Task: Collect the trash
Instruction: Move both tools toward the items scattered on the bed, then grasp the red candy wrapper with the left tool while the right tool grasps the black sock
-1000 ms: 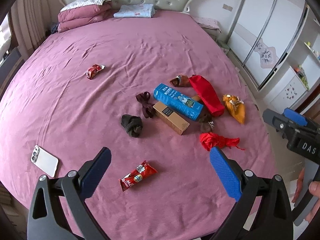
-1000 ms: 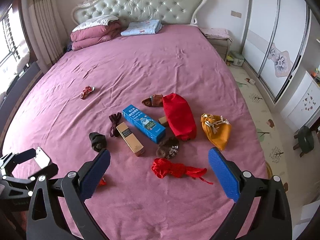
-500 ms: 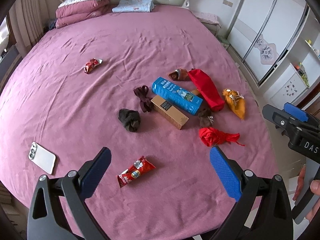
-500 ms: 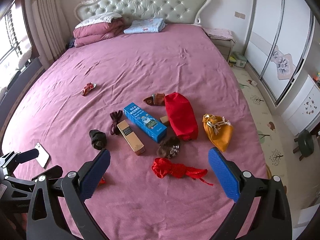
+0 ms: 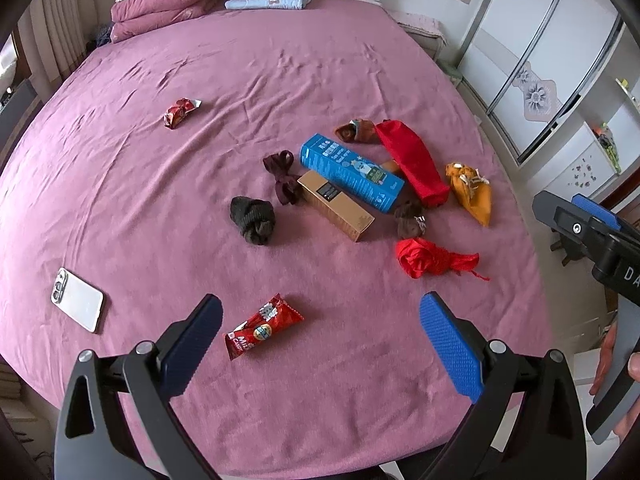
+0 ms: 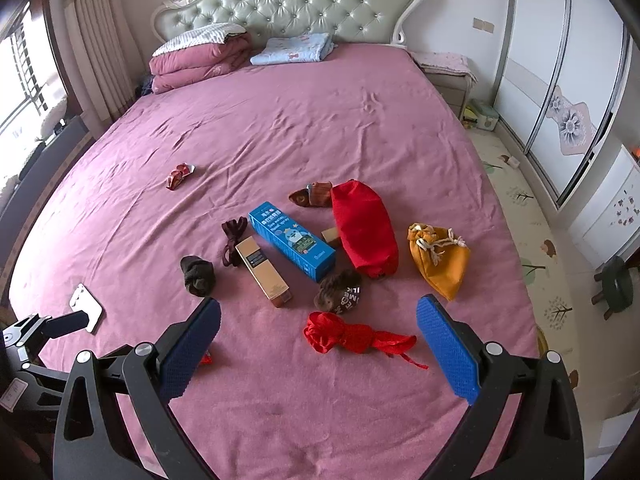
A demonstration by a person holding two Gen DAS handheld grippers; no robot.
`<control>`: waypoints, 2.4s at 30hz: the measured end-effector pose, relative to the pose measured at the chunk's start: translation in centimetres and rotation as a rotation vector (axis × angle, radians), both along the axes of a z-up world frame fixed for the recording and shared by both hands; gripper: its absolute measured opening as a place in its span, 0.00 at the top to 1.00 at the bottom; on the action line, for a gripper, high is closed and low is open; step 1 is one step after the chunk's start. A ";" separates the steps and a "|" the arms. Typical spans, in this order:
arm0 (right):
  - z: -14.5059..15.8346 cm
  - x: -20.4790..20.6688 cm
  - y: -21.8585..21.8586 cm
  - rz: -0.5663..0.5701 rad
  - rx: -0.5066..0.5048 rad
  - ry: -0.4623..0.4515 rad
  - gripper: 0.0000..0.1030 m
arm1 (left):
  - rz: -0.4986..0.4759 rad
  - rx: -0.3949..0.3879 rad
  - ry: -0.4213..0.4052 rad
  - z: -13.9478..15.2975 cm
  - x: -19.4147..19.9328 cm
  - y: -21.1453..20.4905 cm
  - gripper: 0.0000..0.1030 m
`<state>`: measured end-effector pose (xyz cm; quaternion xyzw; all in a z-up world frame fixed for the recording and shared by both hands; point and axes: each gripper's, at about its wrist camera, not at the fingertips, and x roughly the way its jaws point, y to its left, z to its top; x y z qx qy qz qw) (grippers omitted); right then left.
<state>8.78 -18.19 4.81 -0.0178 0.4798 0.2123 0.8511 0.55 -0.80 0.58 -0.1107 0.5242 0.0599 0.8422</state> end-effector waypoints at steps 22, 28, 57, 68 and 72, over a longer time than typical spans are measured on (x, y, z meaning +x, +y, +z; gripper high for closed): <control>-1.3 0.1 1.2 0.048 0.008 0.057 0.08 | 0.019 -0.038 0.049 -1.5 1.0 0.3 0.04; -2.4 0.5 2.2 0.082 0.011 0.090 0.08 | 0.046 -0.062 0.095 -3.3 1.0 0.9 0.04; -11.5 2.8 9.2 0.286 -0.052 0.239 0.08 | 0.175 -0.103 0.324 -17.2 2.3 5.2 0.04; -15.1 3.5 10.4 0.260 -0.062 0.317 0.08 | -0.150 0.078 0.326 -20.1 3.6 3.8 0.05; -15.9 4.0 10.5 0.231 -0.059 0.339 0.08 | -0.211 0.110 0.358 -22.0 4.3 4.2 0.18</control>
